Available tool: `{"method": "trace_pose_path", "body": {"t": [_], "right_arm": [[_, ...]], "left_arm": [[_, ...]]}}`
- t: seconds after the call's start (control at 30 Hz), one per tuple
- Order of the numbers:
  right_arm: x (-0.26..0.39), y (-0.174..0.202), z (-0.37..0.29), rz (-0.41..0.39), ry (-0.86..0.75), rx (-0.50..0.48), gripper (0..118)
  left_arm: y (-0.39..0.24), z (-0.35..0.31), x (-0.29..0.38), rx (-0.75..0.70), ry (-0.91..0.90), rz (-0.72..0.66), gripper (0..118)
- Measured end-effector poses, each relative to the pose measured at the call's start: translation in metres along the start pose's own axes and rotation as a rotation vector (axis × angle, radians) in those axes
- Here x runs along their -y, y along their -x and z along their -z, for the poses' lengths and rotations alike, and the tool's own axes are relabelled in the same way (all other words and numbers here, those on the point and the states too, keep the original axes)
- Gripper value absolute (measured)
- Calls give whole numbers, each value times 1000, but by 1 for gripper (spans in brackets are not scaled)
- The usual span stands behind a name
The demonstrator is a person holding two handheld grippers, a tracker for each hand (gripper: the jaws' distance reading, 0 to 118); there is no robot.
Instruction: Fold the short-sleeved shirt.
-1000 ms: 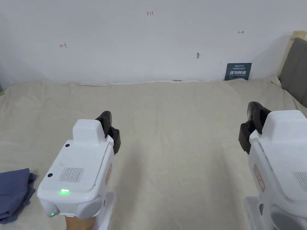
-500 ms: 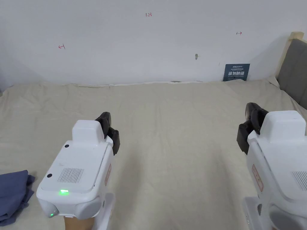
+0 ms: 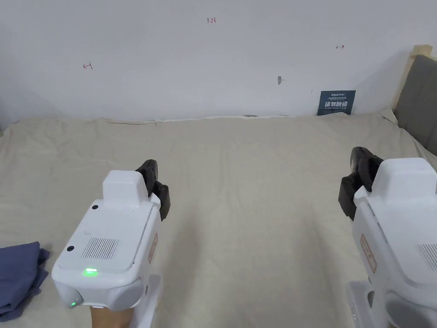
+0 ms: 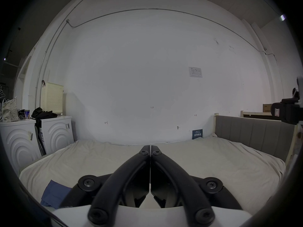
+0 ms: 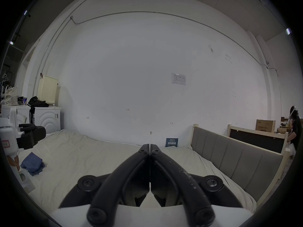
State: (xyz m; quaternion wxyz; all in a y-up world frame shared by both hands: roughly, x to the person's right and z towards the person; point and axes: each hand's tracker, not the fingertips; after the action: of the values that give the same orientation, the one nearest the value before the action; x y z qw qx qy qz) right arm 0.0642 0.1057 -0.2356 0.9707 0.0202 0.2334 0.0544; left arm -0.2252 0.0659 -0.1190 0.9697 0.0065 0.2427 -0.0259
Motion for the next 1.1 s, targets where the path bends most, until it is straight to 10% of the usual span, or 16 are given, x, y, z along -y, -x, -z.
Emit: {"method": "trace_pose_path", "body": {"t": [1.1], "right_arm": [[-3,5,0,-4,-6,-5,2]], "left_arm": [[4,-2,-2,-6,-5,13,0]]}}
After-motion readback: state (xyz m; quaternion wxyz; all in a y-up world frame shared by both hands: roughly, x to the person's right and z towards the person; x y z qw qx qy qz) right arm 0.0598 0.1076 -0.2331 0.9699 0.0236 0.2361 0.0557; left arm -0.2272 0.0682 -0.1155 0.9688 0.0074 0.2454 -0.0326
